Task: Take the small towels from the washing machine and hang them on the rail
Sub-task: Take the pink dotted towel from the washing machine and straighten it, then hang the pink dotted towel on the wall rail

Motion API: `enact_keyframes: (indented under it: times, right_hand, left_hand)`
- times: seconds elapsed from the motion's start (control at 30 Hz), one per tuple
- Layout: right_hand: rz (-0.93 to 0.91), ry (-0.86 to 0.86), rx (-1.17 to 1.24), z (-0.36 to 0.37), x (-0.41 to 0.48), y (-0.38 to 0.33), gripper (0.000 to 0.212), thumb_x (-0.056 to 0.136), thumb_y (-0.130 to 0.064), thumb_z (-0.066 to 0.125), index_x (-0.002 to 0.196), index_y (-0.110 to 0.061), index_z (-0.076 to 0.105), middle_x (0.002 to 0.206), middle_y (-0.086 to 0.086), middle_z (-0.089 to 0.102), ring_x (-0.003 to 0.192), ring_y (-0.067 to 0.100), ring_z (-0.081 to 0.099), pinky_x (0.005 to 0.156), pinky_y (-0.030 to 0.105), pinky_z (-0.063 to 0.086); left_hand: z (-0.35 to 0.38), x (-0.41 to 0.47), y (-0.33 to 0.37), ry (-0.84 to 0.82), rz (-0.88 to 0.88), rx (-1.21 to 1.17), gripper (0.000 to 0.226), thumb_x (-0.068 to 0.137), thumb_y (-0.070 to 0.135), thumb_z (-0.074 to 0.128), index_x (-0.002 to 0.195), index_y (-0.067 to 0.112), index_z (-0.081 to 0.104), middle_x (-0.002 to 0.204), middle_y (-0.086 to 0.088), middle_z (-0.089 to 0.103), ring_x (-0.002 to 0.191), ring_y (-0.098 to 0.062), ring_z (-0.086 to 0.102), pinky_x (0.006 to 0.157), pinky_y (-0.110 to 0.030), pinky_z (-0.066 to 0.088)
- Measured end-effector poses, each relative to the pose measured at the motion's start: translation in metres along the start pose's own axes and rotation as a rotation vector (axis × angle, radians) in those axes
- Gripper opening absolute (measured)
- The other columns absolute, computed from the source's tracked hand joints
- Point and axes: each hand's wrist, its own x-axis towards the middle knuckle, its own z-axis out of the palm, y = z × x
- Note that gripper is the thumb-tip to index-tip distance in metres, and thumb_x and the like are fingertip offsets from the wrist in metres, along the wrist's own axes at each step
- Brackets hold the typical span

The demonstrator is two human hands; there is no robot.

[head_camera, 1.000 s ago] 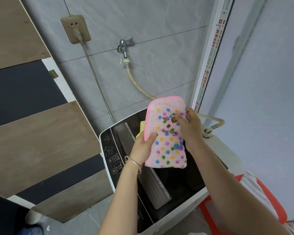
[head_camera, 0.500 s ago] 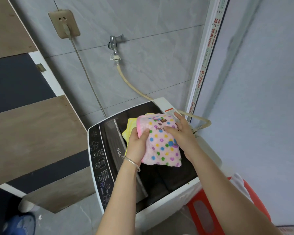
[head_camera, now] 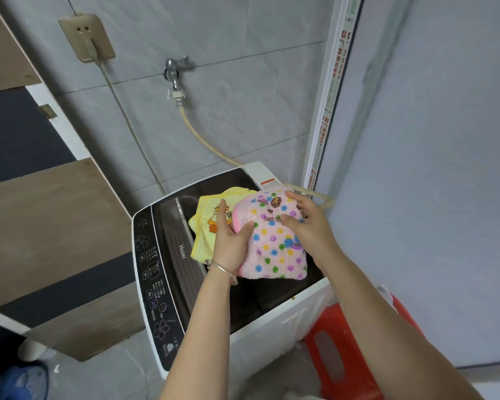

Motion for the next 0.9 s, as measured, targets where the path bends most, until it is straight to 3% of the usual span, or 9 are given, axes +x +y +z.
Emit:
enact_keyframes:
  times: [0.1,0.23,0.33,0.43,0.53,0.67,0.8,0.9]
  right_hand:
    - [0.001,0.058,0.005,-0.001,-0.013,-0.001,0.043,0.084,-0.011,0.064,0.116,-0.038,0.053,0.124,0.001,0.052,0.104,0.016,0.060,0.077,0.033,0.058]
    - [-0.023,0.170,-0.028,0.005,-0.040,-0.003,0.043,0.085,-0.011,0.063,0.122,-0.030,0.052,0.120,-0.004,0.052,0.097,0.007,0.058,0.070,0.022,0.055]
    - [-0.033,0.282,-0.063,0.011,-0.061,-0.002,0.043,0.084,-0.011,0.062,0.124,-0.026,0.053,0.115,-0.009,0.051,0.091,0.000,0.054,0.074,0.018,0.051]
    - [-0.026,0.391,-0.054,0.020,-0.086,-0.001,0.041,0.084,-0.009,0.062,0.121,-0.025,0.055,0.110,-0.012,0.051,0.084,-0.006,0.052,0.068,0.007,0.043]
    - [-0.016,0.489,-0.026,0.029,-0.112,0.003,0.039,0.084,-0.010,0.061,0.119,-0.026,0.056,0.103,-0.015,0.052,0.086,-0.001,0.055,0.078,0.021,0.053]
    - [-0.012,0.607,-0.005,0.035,-0.146,0.007,0.038,0.083,-0.010,0.061,0.115,-0.030,0.057,0.097,-0.027,0.049,0.099,0.015,0.061,0.086,0.041,0.055]
    - [-0.009,0.727,0.018,0.035,-0.186,0.016,0.039,0.083,-0.009,0.060,0.114,-0.032,0.057,0.101,-0.027,0.052,0.105,0.020,0.061,0.088,0.044,0.054]
    - [0.000,0.809,0.021,0.031,-0.217,0.021,0.039,0.083,-0.008,0.061,0.116,-0.029,0.057,0.101,-0.025,0.053,0.107,0.018,0.060,0.088,0.038,0.054]
  left_hand:
    - [-0.001,-0.005,0.002,-0.076,0.110,0.076,0.057,0.086,0.002,0.054,0.136,0.025,0.037,0.129,0.002,0.043,0.122,-0.022,0.046,0.102,-0.041,0.044]
    - [-0.009,-0.013,0.002,-0.155,0.160,0.149,0.047,0.084,0.000,0.056,0.127,0.018,0.049,0.133,-0.001,0.046,0.125,-0.020,0.043,0.109,-0.040,0.036]
    - [-0.017,-0.024,0.006,-0.225,0.153,0.138,0.044,0.083,-0.001,0.056,0.124,0.016,0.052,0.123,0.004,0.047,0.120,-0.017,0.043,0.102,-0.030,0.037]
    - [-0.026,-0.034,0.007,-0.294,0.163,0.134,0.042,0.082,-0.002,0.056,0.121,0.014,0.054,0.120,0.004,0.047,0.112,-0.011,0.044,0.089,-0.013,0.039]
    - [-0.034,-0.046,0.005,-0.370,0.178,0.150,0.042,0.082,-0.003,0.056,0.121,0.012,0.054,0.123,0.001,0.047,0.108,-0.010,0.044,0.068,0.005,0.039]
    - [-0.038,-0.065,0.004,-0.499,0.164,0.154,0.043,0.082,-0.001,0.056,0.122,0.016,0.053,0.128,0.003,0.046,0.114,-0.010,0.044,0.072,-0.006,0.043]
    - [-0.034,-0.089,0.000,-0.644,0.162,0.172,0.044,0.083,-0.002,0.055,0.123,0.014,0.051,0.129,0.000,0.047,0.114,-0.009,0.043,0.078,-0.010,0.043]
    - [-0.028,-0.109,-0.007,-0.737,0.149,0.164,0.044,0.082,-0.003,0.055,0.123,0.013,0.051,0.132,-0.003,0.048,0.115,-0.011,0.045,0.074,-0.008,0.046]
